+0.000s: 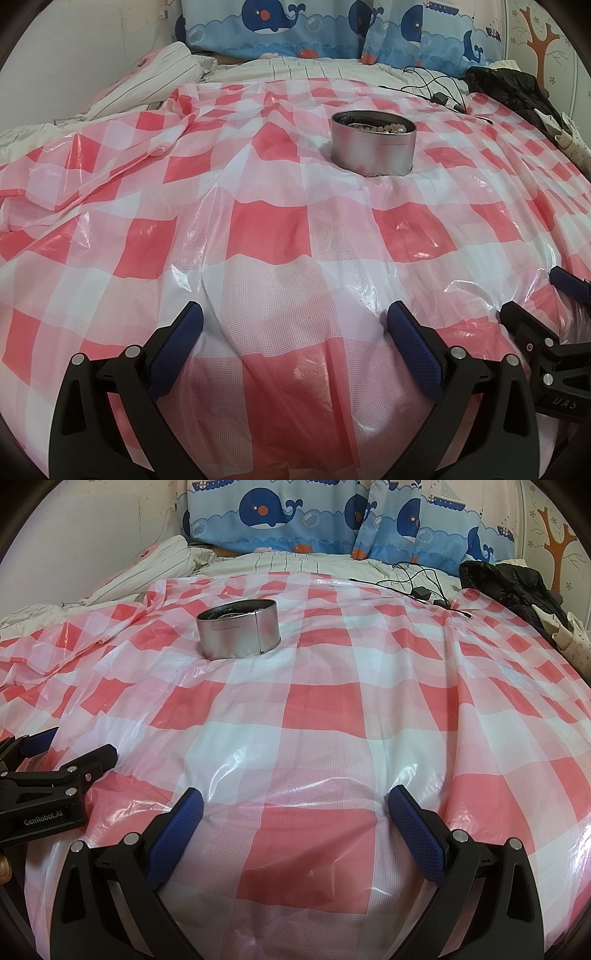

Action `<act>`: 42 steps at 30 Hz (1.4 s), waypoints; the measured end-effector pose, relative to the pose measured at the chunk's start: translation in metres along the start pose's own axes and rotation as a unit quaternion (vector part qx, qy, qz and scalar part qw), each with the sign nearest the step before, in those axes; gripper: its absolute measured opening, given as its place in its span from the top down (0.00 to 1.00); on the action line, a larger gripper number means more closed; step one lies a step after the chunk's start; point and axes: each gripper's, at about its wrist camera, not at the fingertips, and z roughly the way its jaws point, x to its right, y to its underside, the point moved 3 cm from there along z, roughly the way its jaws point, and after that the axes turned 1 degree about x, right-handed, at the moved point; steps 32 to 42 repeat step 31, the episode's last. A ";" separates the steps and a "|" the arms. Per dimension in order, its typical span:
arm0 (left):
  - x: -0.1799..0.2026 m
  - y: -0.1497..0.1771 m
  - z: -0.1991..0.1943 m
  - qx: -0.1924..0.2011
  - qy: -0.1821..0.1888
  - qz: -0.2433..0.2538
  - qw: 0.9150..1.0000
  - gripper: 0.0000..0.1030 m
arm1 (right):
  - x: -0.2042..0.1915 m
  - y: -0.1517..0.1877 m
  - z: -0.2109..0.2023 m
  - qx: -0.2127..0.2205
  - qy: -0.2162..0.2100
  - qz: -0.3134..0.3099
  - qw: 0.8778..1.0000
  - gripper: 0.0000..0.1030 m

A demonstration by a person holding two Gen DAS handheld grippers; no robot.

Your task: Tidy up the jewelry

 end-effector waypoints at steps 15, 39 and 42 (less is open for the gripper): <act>0.001 -0.001 0.000 0.002 -0.002 -0.001 1.000 0.07 | -0.001 -0.001 0.001 0.000 0.000 -0.001 1.000 0.07; -0.011 0.002 0.000 0.003 -0.016 -0.015 1.000 0.06 | 0.001 0.000 -0.001 0.001 0.001 -0.001 1.000 0.07; -0.011 0.002 0.000 0.003 -0.016 -0.015 1.000 0.06 | 0.001 0.000 -0.001 0.001 0.001 -0.001 1.000 0.07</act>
